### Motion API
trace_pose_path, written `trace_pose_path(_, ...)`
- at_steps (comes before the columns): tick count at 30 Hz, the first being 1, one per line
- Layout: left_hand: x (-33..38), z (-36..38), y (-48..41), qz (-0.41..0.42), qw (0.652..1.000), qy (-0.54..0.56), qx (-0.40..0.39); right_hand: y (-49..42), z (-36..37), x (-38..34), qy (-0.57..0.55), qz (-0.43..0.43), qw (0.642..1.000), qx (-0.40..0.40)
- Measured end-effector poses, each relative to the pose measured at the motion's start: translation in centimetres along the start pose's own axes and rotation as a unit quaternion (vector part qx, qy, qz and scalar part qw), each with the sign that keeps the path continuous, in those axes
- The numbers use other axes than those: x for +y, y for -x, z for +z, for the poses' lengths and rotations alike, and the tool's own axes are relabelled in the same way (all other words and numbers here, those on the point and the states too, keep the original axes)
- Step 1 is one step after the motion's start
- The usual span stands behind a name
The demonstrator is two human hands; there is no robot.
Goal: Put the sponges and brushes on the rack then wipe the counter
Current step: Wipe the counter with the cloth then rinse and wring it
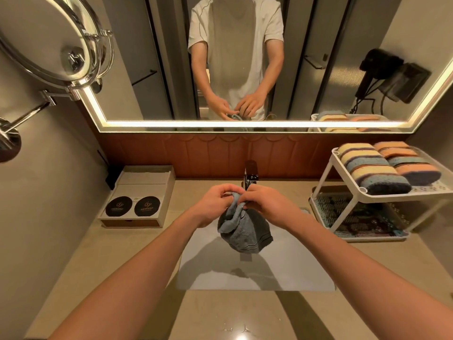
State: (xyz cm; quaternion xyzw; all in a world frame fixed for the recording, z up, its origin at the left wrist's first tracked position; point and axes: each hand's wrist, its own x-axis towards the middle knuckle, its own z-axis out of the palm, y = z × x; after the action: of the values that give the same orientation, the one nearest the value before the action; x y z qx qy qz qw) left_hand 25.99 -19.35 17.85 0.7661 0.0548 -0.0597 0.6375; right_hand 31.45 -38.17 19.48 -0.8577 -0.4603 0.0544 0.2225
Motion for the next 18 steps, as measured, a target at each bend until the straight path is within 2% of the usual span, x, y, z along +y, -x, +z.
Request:
trace_pose_path(5, -0.6, 1.2, 0.0, -0.073, 0.981, 0.174, 0.046, 0.3, 0.6, -0.1, -0.08, 0.061, 0.992, 0.074)
trace_pose_path(9, -0.4, 2.1, -0.1, -0.084, 0.986, 0.135, 0.047, 0.5, 0.7, 0.2, -0.054, 0.082, 0.991, 0.089)
trace_pose_path(13, 0.9, 2.8, 0.2, -0.06, 0.994, 0.086, 0.009, 0.8, 1.2, 0.8, 0.062, 0.049, 0.993, 0.091)
trace_pose_path(16, 1.1, 2.9, 0.2, -0.056, 0.995, 0.087, 0.006, 0.8, 0.8, 1.6, 0.152, 0.019, 0.98, 0.125)
trace_pose_path(18, 0.9, 2.8, 0.4, -0.067, 0.994, 0.082, 0.013, 0.8, 0.6, 2.2, 0.172, 0.011, 0.974, 0.149)
